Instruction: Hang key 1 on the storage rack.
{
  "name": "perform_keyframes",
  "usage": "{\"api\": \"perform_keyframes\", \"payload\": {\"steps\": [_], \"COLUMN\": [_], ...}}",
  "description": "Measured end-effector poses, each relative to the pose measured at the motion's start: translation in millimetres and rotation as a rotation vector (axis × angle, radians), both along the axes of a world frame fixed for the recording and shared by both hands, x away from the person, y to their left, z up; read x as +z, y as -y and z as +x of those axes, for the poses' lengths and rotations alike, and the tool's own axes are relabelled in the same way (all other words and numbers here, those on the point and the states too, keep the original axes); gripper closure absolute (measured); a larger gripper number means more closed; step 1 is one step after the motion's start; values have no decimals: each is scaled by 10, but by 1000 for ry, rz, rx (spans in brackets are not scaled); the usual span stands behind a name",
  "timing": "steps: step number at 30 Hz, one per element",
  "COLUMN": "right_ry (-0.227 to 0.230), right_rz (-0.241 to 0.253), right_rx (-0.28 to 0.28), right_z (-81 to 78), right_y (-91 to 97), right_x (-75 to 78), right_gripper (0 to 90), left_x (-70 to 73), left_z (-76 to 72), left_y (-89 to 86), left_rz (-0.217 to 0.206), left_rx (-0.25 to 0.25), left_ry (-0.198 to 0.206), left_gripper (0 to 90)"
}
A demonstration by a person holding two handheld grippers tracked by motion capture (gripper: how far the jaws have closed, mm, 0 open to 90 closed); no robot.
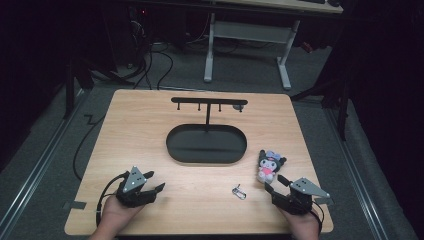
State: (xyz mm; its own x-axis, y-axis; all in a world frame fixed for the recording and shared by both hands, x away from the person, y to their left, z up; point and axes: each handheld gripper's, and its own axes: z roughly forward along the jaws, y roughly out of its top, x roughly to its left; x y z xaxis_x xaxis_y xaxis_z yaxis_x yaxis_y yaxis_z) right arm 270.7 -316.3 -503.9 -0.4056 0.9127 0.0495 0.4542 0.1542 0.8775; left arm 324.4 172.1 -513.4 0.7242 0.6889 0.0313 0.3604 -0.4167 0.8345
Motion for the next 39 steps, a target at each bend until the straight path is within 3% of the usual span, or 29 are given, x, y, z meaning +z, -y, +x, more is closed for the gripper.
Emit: {"api": "perform_keyframes", "payload": {"steps": [9, 11, 12, 13, 14, 15, 17, 23, 27, 39], "right_ry": [-26, -40, -43, -43, -37, -37, -36, -109, -136, -158], "right_rz": [20, 30, 23, 23, 20, 20, 8, -21, -38, -15], "right_rx": [54, 77, 89, 89, 108, 108, 116, 154, 140, 32], "right_z": [122, 160, 191, 191, 222, 222, 258, 401, 434, 317], "right_y": [-121, -151, -191, -191, -236, -236, -289, -449, -468, -167], "right_x": [21, 19, 21, 21, 32, 32, 42, -38, -69, -111], "right_gripper": [485, 558, 670, 670, 790, 790, 896, 900, 900, 899], "left_x": [-5, -6, -7, -7, -8, -8, -10, -9, -3, 10], "left_z": [-76, -96, -108, -117, -142, -142, -174, -259, -261, -114], "left_y": [-134, -167, -182, -194, -227, -227, -268, -366, -380, -187], "left_rz": [0, 1, 1, 1, 1, 1, 1, -4, -9, -8], "left_rx": [41, 51, 57, 61, 73, 73, 86, 122, 125, 53], "left_ry": [-4, -6, -5, -6, -5, -5, -6, -7, -5, 1], "left_gripper": [417, 417, 417, 417, 417, 417, 417, 417, 418, 417]}}
